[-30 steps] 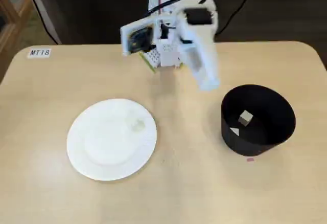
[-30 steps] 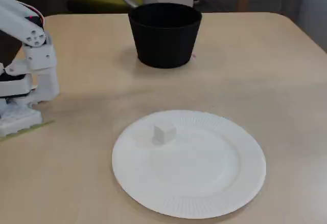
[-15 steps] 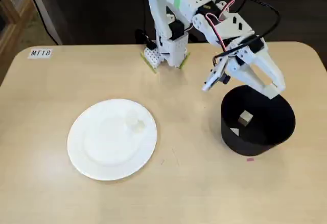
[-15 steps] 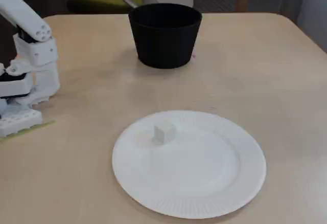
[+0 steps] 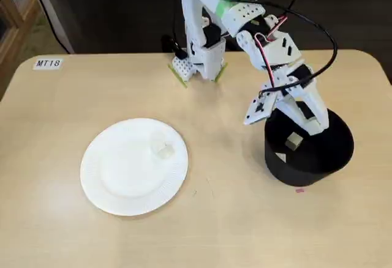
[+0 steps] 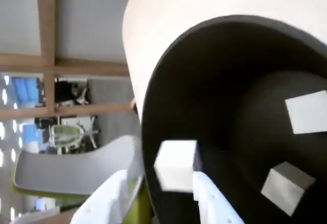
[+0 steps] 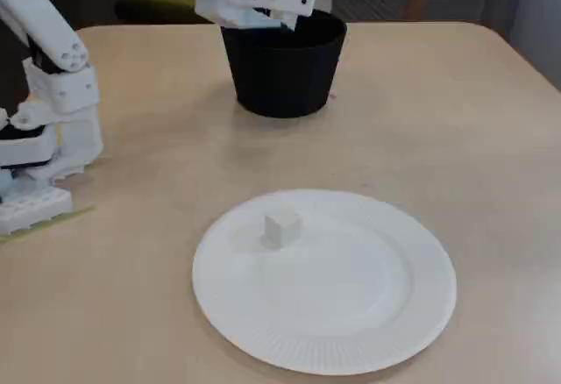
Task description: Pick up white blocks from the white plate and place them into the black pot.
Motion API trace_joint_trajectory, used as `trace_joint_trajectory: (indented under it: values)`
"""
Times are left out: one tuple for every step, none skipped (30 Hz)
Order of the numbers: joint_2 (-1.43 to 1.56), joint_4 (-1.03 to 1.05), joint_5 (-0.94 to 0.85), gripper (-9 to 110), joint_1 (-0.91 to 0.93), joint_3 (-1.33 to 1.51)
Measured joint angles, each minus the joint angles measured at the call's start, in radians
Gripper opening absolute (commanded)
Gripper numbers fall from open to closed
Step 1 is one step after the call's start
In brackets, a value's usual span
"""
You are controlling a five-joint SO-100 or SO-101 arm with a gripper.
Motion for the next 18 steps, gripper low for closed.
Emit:
trace_joint_trajectory:
  values:
    - [0.000,0.006,-0.006,19,0.006,0.000]
    - [0.000,0.014,-0.009,17,0.014,0.000]
    - [0.000,0.021,-0.012,11,0.021,0.000]
    - [0.005,0.029,-0.012,1,0.028,0.000]
    - [0.012,0.041,-0.012,-2,0.035,0.000]
    - [0.025,0.063,-0.012,-2,0.046,-0.002]
    - [0.038,0.098,-0.012,-2,0.060,-0.011]
    - [0.051,0.147,-0.011,-2,0.081,-0.034]
    - [0.064,0.210,-0.008,-2,0.107,-0.063]
    - [0.080,0.285,0.000,-2,0.141,-0.106]
    - [0.092,0.373,0.008,-2,0.181,-0.152]
    - [0.098,0.463,0.015,-2,0.230,-0.202]
    - [0.106,0.557,0.021,-2,0.281,-0.253]
    - [0.114,0.647,0.028,-2,0.339,-0.295]
    - [0.121,0.730,0.037,-2,0.399,-0.325]
    - [0.130,0.805,0.049,-2,0.460,-0.341]
    - [0.137,0.868,0.058,-2,0.526,-0.348]
    - [0.137,0.919,0.064,-2,0.592,-0.353]
